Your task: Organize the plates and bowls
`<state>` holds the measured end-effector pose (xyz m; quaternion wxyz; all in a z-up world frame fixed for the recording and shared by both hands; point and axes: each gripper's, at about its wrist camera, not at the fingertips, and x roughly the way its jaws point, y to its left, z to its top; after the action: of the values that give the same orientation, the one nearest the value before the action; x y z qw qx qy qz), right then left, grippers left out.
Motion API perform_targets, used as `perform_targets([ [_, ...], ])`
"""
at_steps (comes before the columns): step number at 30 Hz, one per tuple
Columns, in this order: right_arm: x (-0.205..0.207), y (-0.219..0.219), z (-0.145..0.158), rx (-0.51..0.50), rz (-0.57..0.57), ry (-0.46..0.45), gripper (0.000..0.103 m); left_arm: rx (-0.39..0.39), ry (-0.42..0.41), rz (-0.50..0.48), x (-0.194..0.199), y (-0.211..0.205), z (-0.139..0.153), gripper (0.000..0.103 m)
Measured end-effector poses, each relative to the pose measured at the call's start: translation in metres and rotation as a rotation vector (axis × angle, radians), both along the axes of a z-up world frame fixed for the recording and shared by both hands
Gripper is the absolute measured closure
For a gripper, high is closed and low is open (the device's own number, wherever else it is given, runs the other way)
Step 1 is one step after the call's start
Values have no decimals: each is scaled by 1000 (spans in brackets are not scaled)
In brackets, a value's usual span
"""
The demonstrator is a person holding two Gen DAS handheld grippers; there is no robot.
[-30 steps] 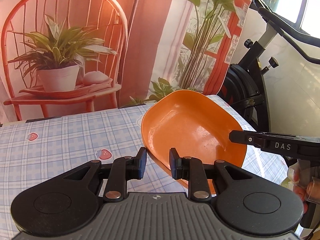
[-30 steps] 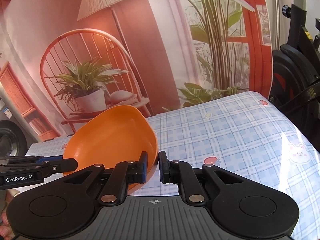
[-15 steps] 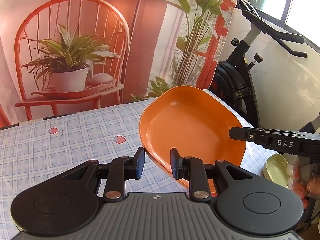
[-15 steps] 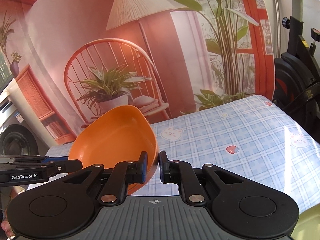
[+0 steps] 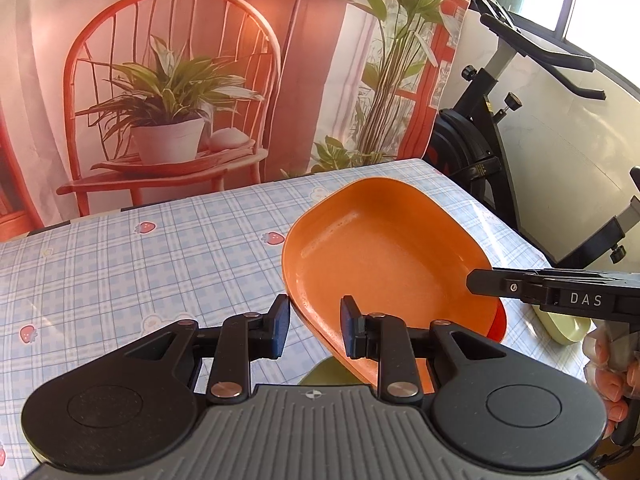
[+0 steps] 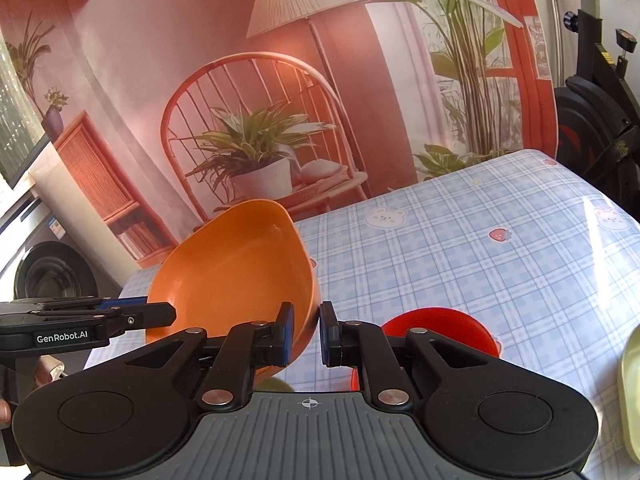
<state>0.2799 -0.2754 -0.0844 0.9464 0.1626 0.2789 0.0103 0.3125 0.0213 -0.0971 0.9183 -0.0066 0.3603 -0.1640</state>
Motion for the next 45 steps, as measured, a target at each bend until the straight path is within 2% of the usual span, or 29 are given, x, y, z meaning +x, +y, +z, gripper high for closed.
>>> perform_targets([
  [11, -20, 27, -31, 9, 58, 80, 90, -16, 87, 43, -15, 21, -31, 76],
  [21, -32, 27, -70, 48, 56, 175, 90, -24, 132, 86, -35, 21, -54, 76],
  [32, -33, 22, -83, 66, 47, 190, 91, -44, 168, 147, -47, 20, -69, 76],
  [45, -28, 24, -86, 55, 62, 198, 91, -24, 183, 163, -45, 21, -76, 76],
])
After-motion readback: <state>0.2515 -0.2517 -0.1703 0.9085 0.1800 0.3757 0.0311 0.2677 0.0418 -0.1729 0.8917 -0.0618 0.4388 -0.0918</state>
